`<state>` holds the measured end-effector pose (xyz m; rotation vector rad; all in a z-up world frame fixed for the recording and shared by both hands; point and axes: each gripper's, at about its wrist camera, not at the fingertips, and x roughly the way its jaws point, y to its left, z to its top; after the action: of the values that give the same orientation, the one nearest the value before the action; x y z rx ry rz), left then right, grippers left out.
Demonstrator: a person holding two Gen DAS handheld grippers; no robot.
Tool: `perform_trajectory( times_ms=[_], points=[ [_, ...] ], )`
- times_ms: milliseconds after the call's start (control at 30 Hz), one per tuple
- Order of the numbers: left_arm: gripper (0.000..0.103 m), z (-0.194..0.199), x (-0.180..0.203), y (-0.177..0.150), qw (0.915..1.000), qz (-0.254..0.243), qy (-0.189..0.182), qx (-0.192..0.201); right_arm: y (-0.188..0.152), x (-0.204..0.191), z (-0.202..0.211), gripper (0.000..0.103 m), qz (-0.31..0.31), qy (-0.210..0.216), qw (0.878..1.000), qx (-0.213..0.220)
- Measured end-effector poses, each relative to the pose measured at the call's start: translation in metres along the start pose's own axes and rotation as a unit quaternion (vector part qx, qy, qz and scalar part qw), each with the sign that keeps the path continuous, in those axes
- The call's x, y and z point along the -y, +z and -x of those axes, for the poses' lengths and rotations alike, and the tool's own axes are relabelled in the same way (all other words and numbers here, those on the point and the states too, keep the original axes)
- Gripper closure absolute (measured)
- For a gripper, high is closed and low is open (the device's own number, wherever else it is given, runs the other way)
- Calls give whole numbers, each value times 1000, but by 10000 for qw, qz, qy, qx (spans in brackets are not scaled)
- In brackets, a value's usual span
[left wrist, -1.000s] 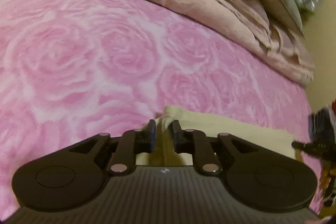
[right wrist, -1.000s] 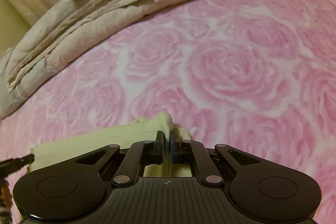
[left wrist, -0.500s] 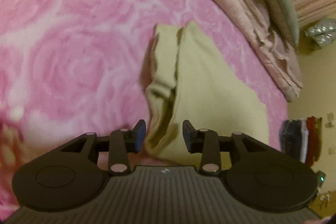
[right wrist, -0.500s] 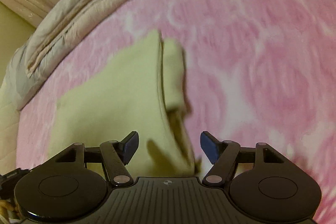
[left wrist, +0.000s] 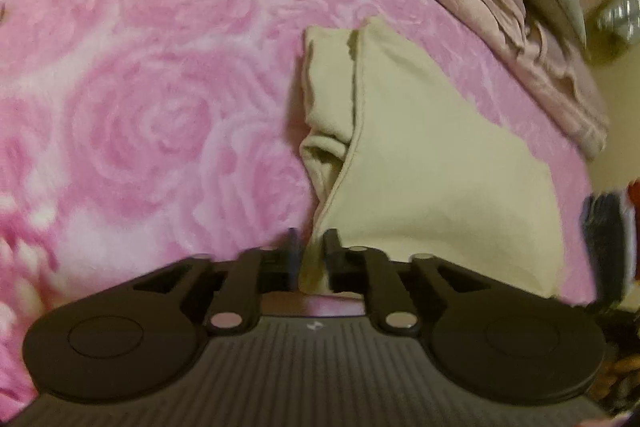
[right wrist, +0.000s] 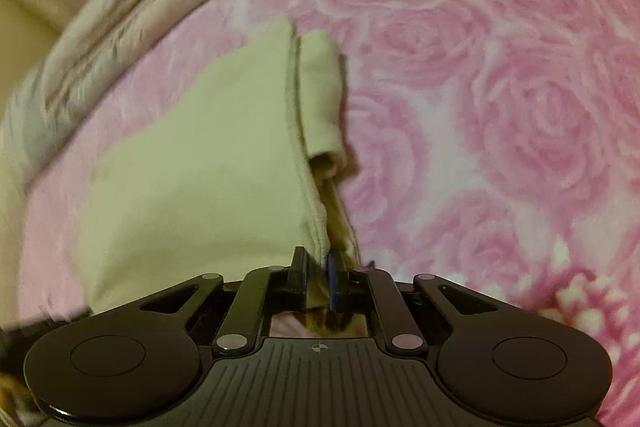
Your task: Fold clothes
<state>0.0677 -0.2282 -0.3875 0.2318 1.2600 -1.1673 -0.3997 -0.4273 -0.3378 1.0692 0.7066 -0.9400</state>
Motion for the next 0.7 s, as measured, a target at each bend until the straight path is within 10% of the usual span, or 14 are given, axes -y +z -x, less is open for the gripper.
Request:
perform_trajectory(
  times_ms=[67,267,433,467,533,700],
  points=[
    [79,10,6,7,9999,-110,53,82,3,-8,7,39,181,-180,9996,89],
    [74,4,21,43,9991,-176,-190,345,29,-14,8,34,268,35,9984,498],
    [78,-35,36,66,9984,-518,-157,161,49,-18,-5,52,293,193,9976,598],
    [93,-42,36,69,9984,-539,-130,92,51,-18,-12,56,294,198,9978,562],
    [102,-47,36,71,9978,-638,-138,83,55,-16,-24,89,337,167,9982,469],
    [100,-47,25,67,9981,-569,-179,174,56,-16,-35,95,499,-11,9980,390]
  ],
)
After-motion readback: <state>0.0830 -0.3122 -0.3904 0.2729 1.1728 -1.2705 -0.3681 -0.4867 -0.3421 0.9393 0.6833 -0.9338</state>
